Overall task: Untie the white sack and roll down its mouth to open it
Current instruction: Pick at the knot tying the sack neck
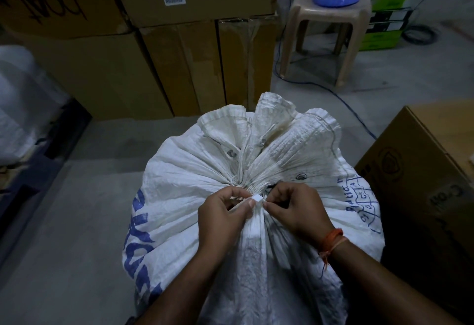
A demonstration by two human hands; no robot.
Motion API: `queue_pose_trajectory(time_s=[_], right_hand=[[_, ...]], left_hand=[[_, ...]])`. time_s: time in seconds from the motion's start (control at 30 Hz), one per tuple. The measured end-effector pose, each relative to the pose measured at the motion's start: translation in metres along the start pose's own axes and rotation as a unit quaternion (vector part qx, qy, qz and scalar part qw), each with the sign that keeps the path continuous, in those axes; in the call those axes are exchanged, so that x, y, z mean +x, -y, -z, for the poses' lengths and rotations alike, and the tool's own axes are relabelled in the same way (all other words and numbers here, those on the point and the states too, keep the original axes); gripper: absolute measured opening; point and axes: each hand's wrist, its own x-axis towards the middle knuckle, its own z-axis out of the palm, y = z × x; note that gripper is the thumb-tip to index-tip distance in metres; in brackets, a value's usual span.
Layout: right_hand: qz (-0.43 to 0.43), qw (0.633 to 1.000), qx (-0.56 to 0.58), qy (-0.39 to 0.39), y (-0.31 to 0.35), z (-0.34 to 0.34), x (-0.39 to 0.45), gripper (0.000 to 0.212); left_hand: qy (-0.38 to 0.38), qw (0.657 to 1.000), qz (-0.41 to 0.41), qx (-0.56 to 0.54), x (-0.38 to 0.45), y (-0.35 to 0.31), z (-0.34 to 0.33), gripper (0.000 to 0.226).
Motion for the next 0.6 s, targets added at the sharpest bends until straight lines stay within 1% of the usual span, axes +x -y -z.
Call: queue_pose_trajectory(time_s=[0.27, 0.47, 0.6], right_hand=[[0.01, 1.0, 0.007, 0.012, -0.002, 0.0025, 0.0004, 0.016], [0.012, 1.0, 0.022, 0.008, -0.0032, -0.0011, 0.0024, 0.014], [0.012, 1.0, 0.027, 0.007, -0.0037, -0.0026, 0.003, 0.014]], left_hand=[[0.015, 1.0, 0.002, -0.022, -0.0019, -0.0008, 0.0029, 0.003], [0.025, 0.999, -0.005, -0.037, -0.0013, -0.0034, 0.0017, 0.01], [0.03, 0.999, -0.01, -0.04, -0.0023, -0.004, 0.0024, 0.01]])
